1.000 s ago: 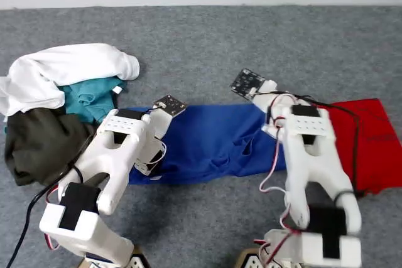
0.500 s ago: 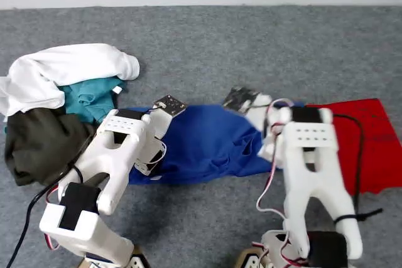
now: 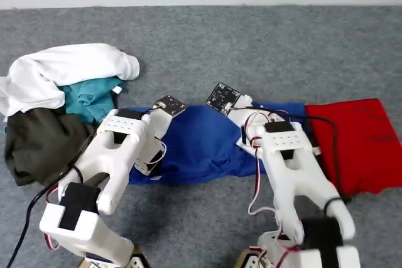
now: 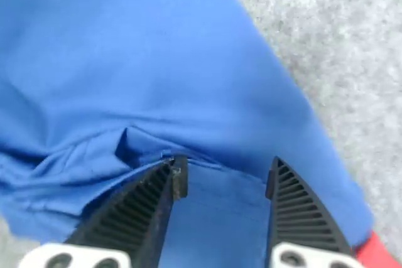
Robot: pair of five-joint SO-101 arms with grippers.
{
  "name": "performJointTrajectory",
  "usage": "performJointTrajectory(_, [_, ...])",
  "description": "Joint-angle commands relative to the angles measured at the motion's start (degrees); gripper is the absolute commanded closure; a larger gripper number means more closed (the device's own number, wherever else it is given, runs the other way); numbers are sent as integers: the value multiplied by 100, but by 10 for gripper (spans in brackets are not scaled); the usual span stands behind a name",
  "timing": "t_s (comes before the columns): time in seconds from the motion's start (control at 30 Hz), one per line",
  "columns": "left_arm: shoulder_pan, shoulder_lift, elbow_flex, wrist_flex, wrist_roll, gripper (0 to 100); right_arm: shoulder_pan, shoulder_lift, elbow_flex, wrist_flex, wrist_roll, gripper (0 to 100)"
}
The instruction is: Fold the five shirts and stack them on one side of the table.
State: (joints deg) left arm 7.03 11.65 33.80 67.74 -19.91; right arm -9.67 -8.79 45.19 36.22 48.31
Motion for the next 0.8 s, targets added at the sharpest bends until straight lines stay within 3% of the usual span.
performJointTrajectory(0.0, [-105, 114, 251, -18, 0, 927, -31, 233, -44, -418, -70, 786])
performJointTrajectory(0.23, [-105, 114, 251, -18, 0, 927, -66, 251, -44, -840, -79, 786])
performJointTrajectory(0.37, [-105, 114, 251, -18, 0, 927, -31, -215, -255, -549, -360, 786])
performJointTrajectory(0.57, [-114, 88, 189, 114, 35, 927, 365, -1877, -1433, 1534, -1178, 784])
performJointTrajectory(0.77, [-114, 44, -585, 1116, 44, 927, 1323, -2193, -2479, 3925, -1609, 783])
